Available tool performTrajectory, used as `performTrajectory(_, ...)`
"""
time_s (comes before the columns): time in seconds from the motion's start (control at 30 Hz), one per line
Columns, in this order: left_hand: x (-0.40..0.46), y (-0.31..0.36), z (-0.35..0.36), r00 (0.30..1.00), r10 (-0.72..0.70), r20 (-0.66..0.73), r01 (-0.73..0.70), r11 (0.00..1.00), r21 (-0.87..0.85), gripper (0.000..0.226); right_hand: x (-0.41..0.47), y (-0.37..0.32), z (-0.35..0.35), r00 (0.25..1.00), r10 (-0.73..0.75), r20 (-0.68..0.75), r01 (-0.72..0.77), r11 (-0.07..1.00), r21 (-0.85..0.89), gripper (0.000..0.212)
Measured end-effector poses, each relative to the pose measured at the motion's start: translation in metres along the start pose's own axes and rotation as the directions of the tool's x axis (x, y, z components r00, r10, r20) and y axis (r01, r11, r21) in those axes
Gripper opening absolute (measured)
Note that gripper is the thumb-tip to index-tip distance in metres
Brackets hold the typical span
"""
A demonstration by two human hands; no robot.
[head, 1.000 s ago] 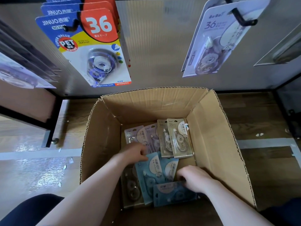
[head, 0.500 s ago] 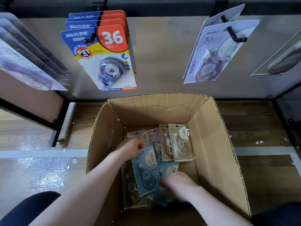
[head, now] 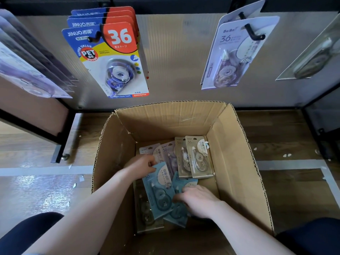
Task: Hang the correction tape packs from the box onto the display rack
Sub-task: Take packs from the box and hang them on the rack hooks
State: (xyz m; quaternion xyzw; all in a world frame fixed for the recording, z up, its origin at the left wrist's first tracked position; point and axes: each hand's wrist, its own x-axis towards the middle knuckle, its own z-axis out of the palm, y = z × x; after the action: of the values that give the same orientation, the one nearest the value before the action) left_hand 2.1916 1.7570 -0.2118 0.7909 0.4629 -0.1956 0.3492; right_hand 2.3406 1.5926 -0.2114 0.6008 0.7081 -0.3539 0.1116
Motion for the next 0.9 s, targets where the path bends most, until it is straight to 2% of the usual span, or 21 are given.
performTrajectory(0.3, 0.002, 0.006, -0.003, 0.998, 0.068, -0.004, -0.068, 0.998, 0.015, 0.007, 0.006, -0.013, -0.013, 0.996, -0.032, -0.084, 0.025, 0.996, -0.083, 0.031)
performTrajectory(0.4, 0.002, 0.013, -0.009, 0.994, 0.105, -0.023, -0.104, 0.993, 0.054, 0.004, 0.007, -0.01, -0.022, 0.994, 0.002, -0.113, -0.009, 0.998, -0.067, 0.025)
performTrajectory(0.57, 0.012, 0.025, -0.019, 0.985, 0.159, -0.07, -0.15, 0.982, 0.116, 0.01, 0.016, -0.007, -0.044, 0.992, 0.092, -0.084, -0.095, 0.995, -0.023, 0.023)
performTrajectory(0.67, 0.015, 0.032, -0.027, 0.98, 0.188, -0.069, -0.174, 0.97, 0.171, 0.016, 0.023, -0.006, -0.062, 0.99, 0.108, -0.089, -0.114, 0.992, -0.056, 0.023)
performTrajectory(0.8, 0.006, 0.039, -0.05, 0.972, 0.221, -0.074, -0.196, 0.947, 0.254, 0.019, 0.016, 0.004, -0.089, 0.985, 0.074, -0.153, -0.083, 0.995, -0.056, 0.013)
performTrajectory(0.9, -0.007, 0.045, -0.069, 0.964, 0.251, -0.085, -0.214, 0.926, 0.311, 0.02, -0.004, 0.018, -0.107, 0.962, 0.113, -0.25, -0.105, 0.994, 0.043, 0.008)
